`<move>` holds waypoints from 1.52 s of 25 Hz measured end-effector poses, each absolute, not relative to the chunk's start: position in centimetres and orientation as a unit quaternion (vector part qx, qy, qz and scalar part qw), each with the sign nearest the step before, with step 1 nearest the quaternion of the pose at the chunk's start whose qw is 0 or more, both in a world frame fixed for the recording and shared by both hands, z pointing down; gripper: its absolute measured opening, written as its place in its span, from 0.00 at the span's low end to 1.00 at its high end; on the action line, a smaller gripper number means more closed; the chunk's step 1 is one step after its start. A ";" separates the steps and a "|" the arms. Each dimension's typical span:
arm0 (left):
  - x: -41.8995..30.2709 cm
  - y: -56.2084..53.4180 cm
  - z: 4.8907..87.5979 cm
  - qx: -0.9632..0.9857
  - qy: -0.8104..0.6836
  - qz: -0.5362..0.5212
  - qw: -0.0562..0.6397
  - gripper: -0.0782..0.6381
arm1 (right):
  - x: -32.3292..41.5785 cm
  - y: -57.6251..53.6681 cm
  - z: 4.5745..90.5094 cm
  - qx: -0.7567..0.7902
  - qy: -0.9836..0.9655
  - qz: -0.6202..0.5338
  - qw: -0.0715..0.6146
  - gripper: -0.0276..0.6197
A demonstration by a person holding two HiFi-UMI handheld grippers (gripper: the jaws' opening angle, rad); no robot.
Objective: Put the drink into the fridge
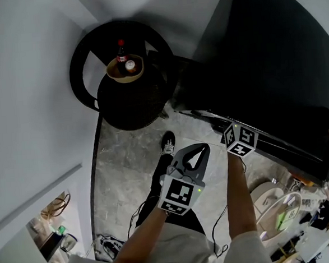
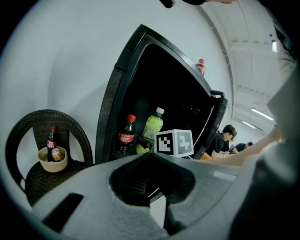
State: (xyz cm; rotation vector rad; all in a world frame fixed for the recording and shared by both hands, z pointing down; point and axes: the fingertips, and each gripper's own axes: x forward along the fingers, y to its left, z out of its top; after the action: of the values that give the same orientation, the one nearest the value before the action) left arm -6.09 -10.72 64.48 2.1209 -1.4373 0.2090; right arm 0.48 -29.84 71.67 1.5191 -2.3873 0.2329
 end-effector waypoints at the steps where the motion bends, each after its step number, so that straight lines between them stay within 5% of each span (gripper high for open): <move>1: -5.8 -10.5 64.2 0.793 -0.536 0.078 0.279 0.12 | 0.6 -29.7 71.2 0.531 -0.831 0.080 0.149 0.49; 18: -1.8 -5.3 51.9 0.779 -0.594 0.052 0.193 0.12 | 8.2 -11.8 55.0 0.539 -0.824 0.154 0.081 0.48; 34: 1.1 -0.6 43.8 0.773 -0.619 0.081 0.114 0.12 | 14.7 -5.2 46.6 0.552 -0.819 0.155 0.012 0.07; 38: 1.0 -0.2 44.0 0.768 -0.622 0.092 0.122 0.12 | 15.3 -4.4 45.0 0.545 -0.826 0.141 0.008 0.05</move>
State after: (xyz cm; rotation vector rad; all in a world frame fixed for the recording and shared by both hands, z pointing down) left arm 1.05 -0.20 43.95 2.2417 -1.8165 0.2677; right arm 15.28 -4.38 45.01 1.7039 -2.5821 0.4419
